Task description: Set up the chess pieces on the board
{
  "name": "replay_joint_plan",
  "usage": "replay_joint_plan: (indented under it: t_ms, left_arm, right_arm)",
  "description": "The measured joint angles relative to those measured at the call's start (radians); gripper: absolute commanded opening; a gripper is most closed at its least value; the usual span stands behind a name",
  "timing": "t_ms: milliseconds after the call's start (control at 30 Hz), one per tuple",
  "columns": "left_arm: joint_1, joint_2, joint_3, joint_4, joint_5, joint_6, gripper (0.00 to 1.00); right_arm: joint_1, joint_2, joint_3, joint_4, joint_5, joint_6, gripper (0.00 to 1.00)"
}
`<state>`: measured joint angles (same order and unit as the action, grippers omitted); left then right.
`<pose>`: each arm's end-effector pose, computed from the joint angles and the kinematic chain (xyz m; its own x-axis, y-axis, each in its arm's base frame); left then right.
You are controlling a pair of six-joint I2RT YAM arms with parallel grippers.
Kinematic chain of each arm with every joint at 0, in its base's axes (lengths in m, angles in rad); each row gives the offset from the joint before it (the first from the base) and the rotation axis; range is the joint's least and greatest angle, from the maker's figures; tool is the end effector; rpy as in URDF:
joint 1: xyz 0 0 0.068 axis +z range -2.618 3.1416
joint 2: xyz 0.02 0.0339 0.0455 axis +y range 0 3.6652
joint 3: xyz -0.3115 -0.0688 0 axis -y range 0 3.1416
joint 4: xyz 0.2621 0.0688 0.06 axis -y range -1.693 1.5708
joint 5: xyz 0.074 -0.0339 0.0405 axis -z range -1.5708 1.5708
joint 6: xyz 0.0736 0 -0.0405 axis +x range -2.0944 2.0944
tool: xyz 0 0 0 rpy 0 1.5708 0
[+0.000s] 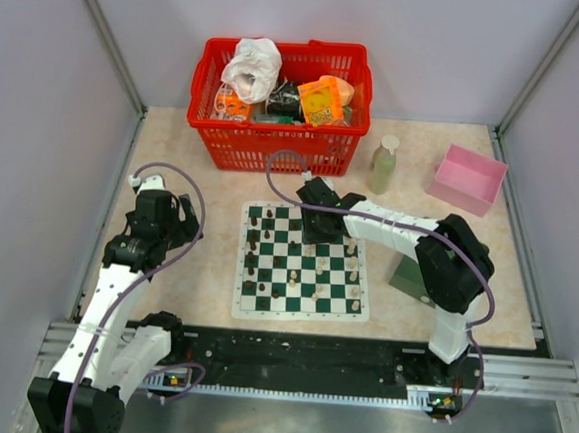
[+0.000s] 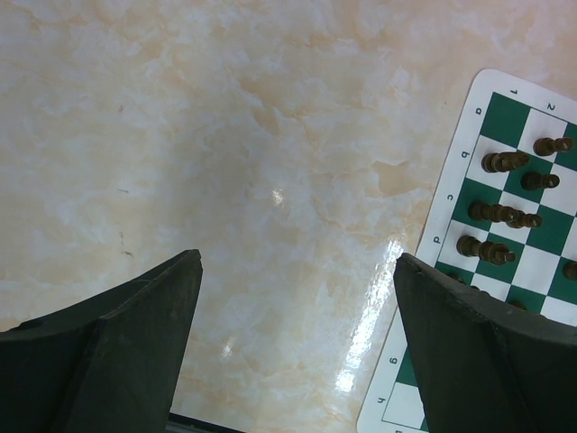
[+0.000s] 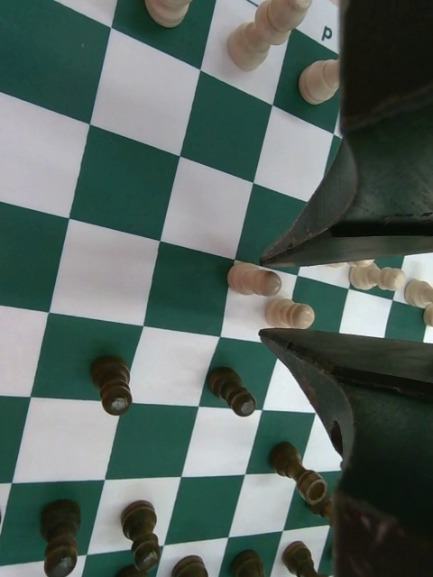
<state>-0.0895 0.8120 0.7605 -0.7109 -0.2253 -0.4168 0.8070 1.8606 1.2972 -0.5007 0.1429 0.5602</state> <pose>0.1767 0.0007 0.2853 -0.5991 -0.3424 -0.7237 -0.3460 0.9259 -0.1517 0.3077 0.3061 0.1944 -0.8668 -0.1447 -0.4773 -0.2437 0.9578 0.1524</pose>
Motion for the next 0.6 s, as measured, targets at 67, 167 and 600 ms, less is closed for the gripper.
replay_joint_plan:
  t_ms: [67,167,600]
  left_arm:
    - [0.0,0.0,0.0,0.0,0.0,0.0,0.93]
    - [0.0,0.0,0.0,0.0,0.0,0.0,0.93]
    - [0.0,0.0,0.0,0.0,0.0,0.0,0.93]
  right_arm:
    - [0.0,0.011,0.0,0.0,-0.002,0.0,0.33]
    - [-0.001,0.026,0.0,0.0,-0.003,0.0,0.33]
    - [-0.005,0.031,0.0,0.006,0.023,-0.012,0.2]
